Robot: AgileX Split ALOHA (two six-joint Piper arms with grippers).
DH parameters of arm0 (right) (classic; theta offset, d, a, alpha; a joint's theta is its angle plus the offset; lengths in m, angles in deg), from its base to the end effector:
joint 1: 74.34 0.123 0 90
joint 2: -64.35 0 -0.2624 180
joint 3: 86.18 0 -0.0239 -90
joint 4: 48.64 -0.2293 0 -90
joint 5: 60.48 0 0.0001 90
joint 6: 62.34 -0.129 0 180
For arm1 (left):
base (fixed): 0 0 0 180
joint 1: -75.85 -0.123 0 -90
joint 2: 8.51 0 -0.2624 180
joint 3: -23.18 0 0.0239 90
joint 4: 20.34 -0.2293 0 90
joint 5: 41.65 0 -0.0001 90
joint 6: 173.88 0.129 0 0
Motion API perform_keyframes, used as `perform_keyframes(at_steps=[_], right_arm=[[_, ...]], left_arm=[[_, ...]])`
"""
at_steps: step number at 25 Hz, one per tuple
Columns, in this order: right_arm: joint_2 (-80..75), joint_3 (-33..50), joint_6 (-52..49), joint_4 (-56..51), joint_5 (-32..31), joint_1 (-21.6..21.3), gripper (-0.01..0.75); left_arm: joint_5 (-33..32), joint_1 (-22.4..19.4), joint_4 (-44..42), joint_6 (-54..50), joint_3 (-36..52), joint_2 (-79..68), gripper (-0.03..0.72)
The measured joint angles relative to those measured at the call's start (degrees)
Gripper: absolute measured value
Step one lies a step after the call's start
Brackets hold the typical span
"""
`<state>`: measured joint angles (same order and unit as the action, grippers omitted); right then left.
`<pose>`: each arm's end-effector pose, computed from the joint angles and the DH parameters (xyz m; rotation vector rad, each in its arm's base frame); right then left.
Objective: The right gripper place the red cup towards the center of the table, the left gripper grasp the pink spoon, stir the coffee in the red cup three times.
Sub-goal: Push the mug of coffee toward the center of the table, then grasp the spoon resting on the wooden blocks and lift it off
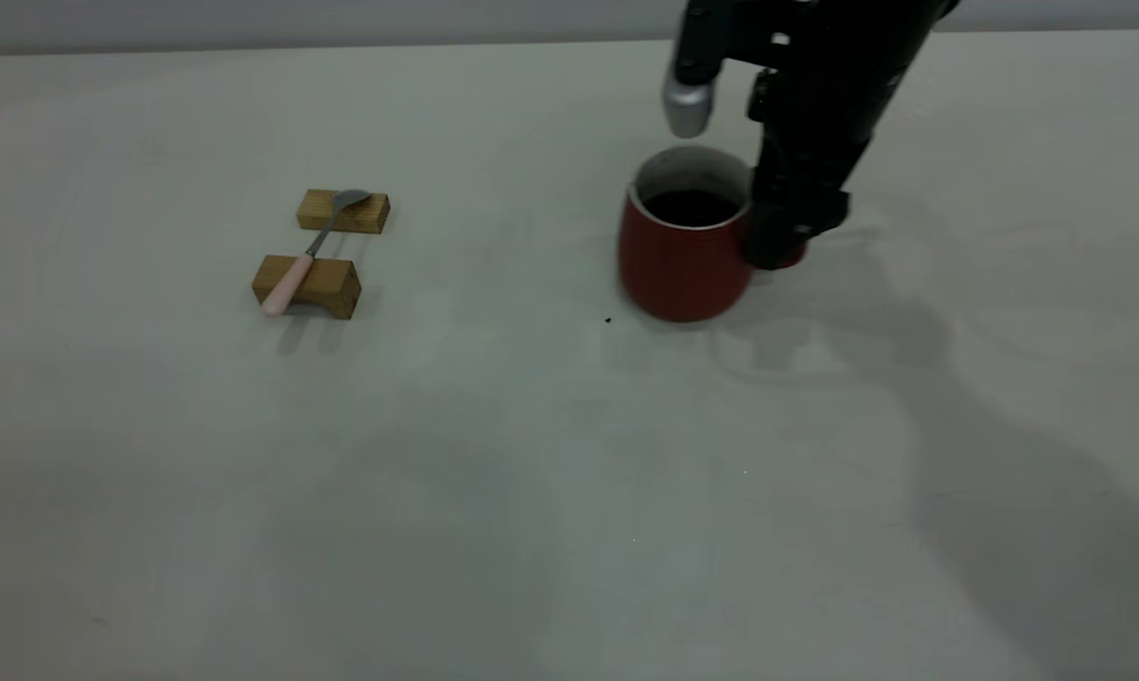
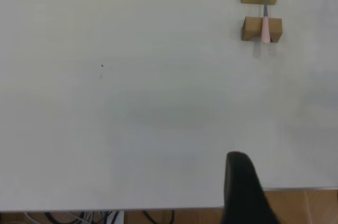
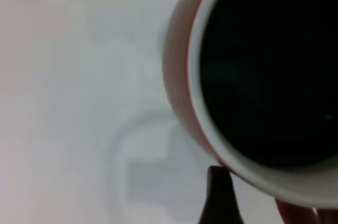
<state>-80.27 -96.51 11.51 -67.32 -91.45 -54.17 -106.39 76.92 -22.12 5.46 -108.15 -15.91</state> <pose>0.3962 0.1682 0.0096 -1.7987 2.1744 0.0935 0.0275 0.0031 0.2385 0.0047 2.1082 0.0195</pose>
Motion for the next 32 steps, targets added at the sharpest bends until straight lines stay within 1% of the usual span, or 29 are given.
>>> perform_keyframes(at_steps=[6, 14, 16, 19, 21, 24, 28, 32], right_arm=[[-0.75, 0.00, 0.18, -5.26, 3.48, 1.92, 0.591], [-0.92, 0.00, 0.18, -9.72, 6.63, 4.05, 0.591], [-0.92, 0.00, -0.29, -10.19, 6.93, 4.38, 0.591], [-0.73, 0.00, -3.97, -9.93, 6.07, 3.74, 0.591], [0.23, 0.00, -7.42, -8.50, 3.78, 2.42, 0.591], [4.10, 0.00, -14.31, -4.70, -2.62, -0.50, 0.591], [13.28, 0.00, -29.17, 0.58, -15.87, -3.72, 0.591], [23.75, 0.00, -45.83, 5.12, -30.80, -5.26, 0.591]], left_arm=[[0.00, 0.00, 0.00, 0.00, 0.00, 0.00, 0.492], [0.00, 0.00, 0.00, 0.00, 0.00, 0.00, 0.492], [0.00, 0.00, 0.00, 0.00, 0.00, 0.00, 0.492], [0.00, 0.00, 0.00, 0.00, 0.00, 0.00, 0.492], [0.00, 0.00, 0.00, 0.00, 0.00, 0.00, 0.492], [0.00, 0.00, 0.00, 0.00, 0.00, 0.00, 0.492], [0.00, 0.00, 0.00, 0.00, 0.00, 0.00, 0.492], [0.00, 0.00, 0.00, 0.00, 0.00, 0.00, 0.492]])
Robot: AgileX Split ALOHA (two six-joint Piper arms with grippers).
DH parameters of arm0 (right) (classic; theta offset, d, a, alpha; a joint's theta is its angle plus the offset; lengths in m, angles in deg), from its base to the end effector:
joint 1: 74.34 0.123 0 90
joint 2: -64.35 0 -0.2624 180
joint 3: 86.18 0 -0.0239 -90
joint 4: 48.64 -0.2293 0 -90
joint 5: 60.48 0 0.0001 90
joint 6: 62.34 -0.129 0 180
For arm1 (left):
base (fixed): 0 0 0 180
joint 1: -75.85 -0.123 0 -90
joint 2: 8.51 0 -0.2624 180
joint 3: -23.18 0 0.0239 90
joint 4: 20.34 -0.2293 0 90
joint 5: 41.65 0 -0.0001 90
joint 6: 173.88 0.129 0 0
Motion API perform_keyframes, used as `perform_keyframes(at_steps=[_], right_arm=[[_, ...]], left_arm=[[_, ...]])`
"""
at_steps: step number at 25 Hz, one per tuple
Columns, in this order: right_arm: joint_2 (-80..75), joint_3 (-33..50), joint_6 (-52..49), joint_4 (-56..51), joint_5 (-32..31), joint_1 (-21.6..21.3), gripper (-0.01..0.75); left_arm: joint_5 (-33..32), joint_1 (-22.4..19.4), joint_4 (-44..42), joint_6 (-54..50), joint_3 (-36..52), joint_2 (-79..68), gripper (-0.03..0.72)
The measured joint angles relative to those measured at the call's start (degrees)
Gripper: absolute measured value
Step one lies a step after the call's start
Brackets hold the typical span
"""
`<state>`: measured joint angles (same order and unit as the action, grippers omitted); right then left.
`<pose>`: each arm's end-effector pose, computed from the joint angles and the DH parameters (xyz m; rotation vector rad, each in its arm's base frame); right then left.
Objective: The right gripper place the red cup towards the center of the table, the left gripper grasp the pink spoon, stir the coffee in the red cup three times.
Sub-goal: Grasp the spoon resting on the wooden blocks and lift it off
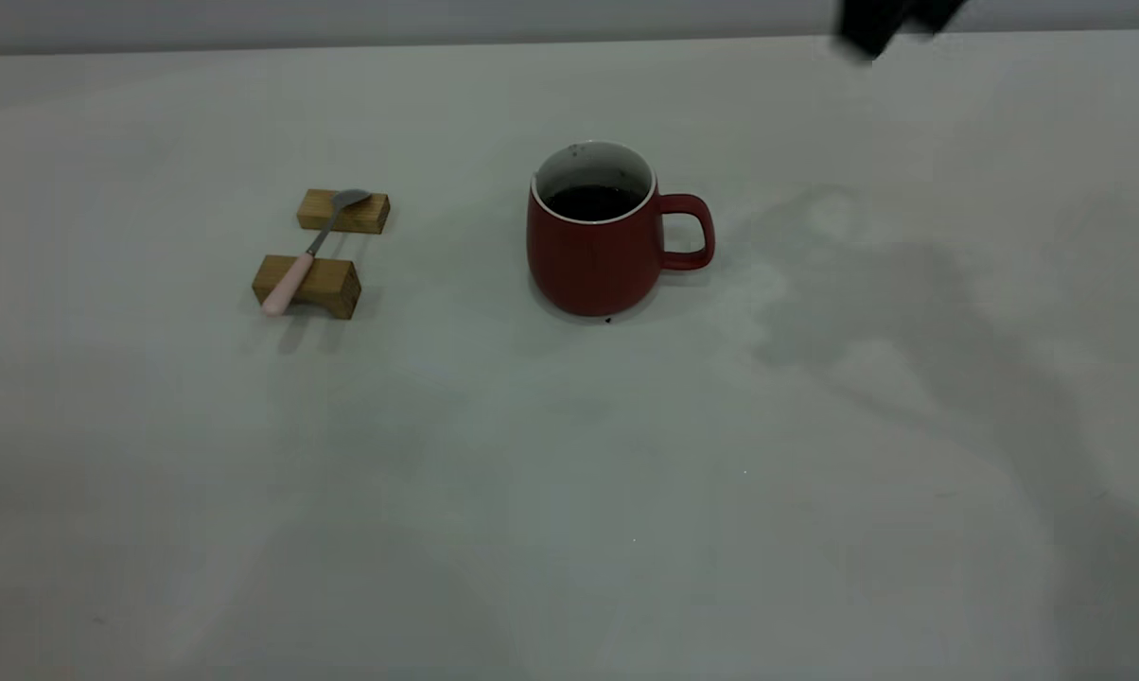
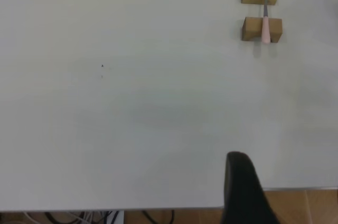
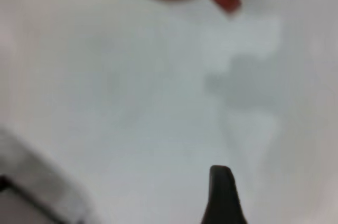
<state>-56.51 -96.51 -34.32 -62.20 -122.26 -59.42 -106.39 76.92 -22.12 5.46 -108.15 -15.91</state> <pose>0.3564 0.1226 0.1653 -0.9499 2.8137 0.2971 0.0275 0.0031 0.2385 0.0047 2.1082 0.0195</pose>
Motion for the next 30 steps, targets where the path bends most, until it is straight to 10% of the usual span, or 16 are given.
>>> perform_keyframes(at_steps=[9, 20, 30], right_arm=[[22.03, 5.36, -16.95, 4.92, -7.84, 0.00, 0.591], [55.67, 35.23, -26.45, 10.94, -8.56, -0.15, 0.591], [93.99, 56.41, -27.39, 12.75, -5.62, -9.52, 0.591]], left_arm=[[0.00, 0.00, 0.00, 0.00, 0.00, 0.00, 0.492], [0.00, 0.00, 0.00, 0.00, 0.00, 0.00, 0.492], [0.00, 0.00, 0.00, 0.00, 0.00, 0.00, 0.492]])
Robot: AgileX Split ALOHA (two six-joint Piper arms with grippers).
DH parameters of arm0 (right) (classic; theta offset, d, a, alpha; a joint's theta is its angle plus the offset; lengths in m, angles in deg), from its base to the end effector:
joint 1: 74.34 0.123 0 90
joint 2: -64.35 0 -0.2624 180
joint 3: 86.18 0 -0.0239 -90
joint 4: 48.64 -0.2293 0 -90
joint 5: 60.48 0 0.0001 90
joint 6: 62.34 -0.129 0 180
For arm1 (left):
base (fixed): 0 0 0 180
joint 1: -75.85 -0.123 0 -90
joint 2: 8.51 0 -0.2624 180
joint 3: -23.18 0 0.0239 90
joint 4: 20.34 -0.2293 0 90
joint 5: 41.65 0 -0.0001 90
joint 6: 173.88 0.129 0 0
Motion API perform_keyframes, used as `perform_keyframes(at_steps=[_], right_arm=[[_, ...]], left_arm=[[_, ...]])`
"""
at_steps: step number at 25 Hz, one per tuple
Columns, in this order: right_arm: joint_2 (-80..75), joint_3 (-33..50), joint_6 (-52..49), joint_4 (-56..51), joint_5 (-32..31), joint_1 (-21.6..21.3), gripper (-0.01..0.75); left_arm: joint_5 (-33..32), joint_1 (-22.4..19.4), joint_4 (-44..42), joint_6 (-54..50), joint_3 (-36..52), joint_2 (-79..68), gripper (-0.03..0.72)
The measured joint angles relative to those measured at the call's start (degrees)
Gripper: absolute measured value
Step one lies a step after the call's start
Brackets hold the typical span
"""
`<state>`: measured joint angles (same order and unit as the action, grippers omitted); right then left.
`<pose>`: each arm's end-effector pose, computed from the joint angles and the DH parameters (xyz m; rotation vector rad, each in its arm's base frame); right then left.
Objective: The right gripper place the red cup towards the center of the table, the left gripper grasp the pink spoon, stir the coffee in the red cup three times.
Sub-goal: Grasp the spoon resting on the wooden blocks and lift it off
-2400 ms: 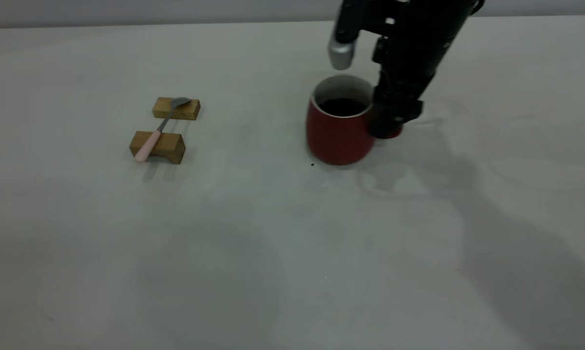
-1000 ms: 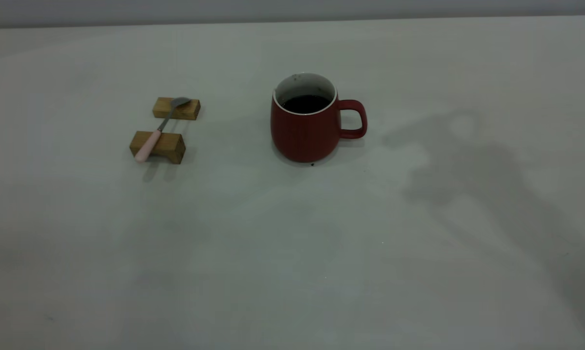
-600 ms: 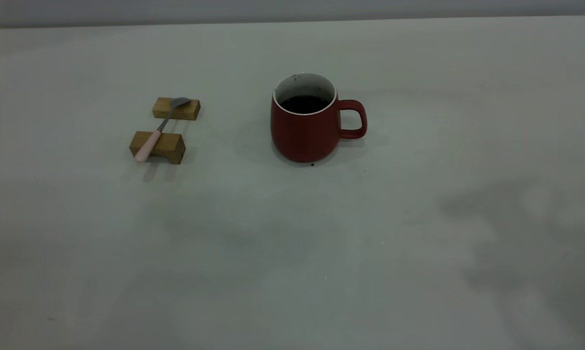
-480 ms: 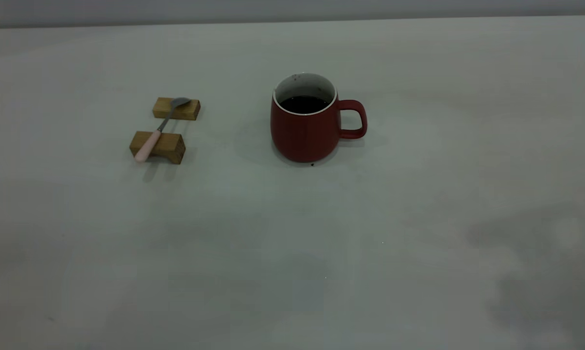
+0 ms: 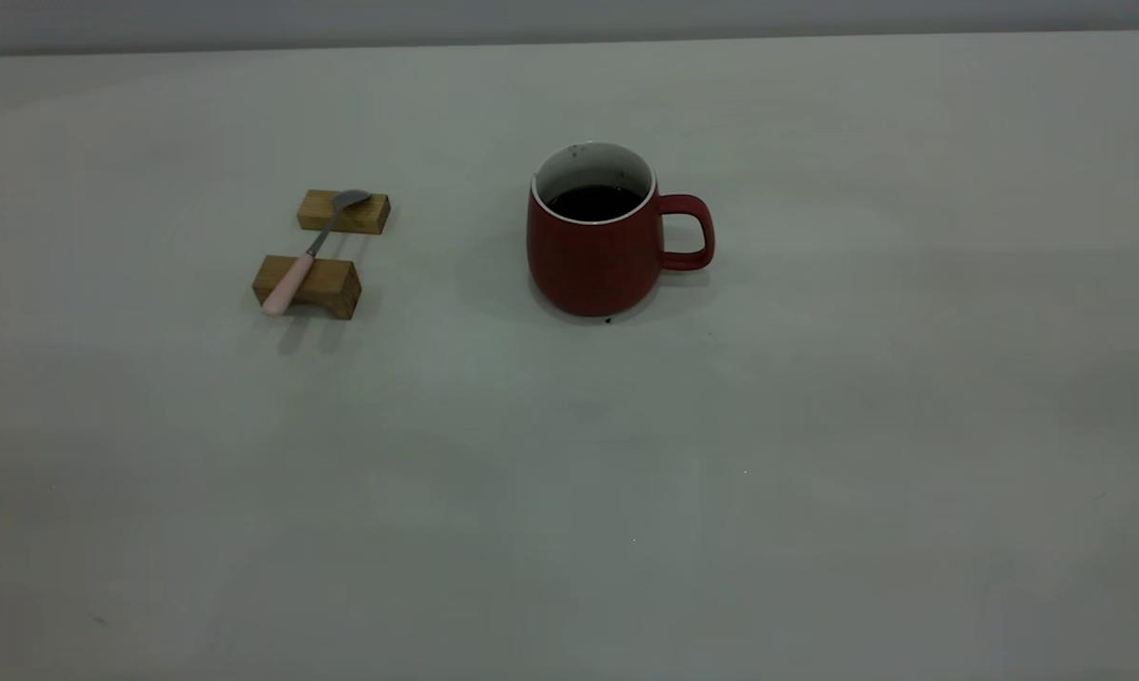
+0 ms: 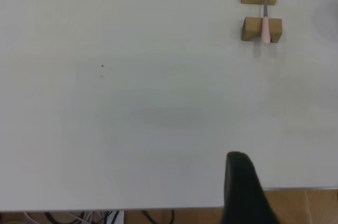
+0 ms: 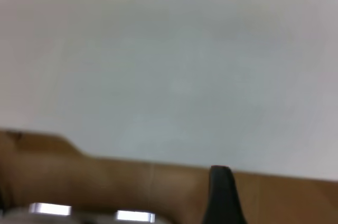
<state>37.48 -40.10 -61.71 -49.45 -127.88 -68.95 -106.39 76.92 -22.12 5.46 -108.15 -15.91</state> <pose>0.0600 0.0073 0.2323 -0.1278 2.4469 0.0551 0.0275 0.0031 0.2385 0.0047 2.1082 0.0195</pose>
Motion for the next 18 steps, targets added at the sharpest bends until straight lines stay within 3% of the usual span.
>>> perform_keyframes(at_steps=[6, 18], right_arm=[[11.52, 3.55, 0.00, 1.97, 2.32, -3.07, 0.591], [17.24, 3.60, 0.00, 1.97, 2.38, -3.29, 0.591]], left_arm=[[0.00, 0.00, 0.00, 0.00, 0.00, 0.00, 0.492], [0.00, 0.00, 0.00, 0.00, 0.00, 0.00, 0.492]])
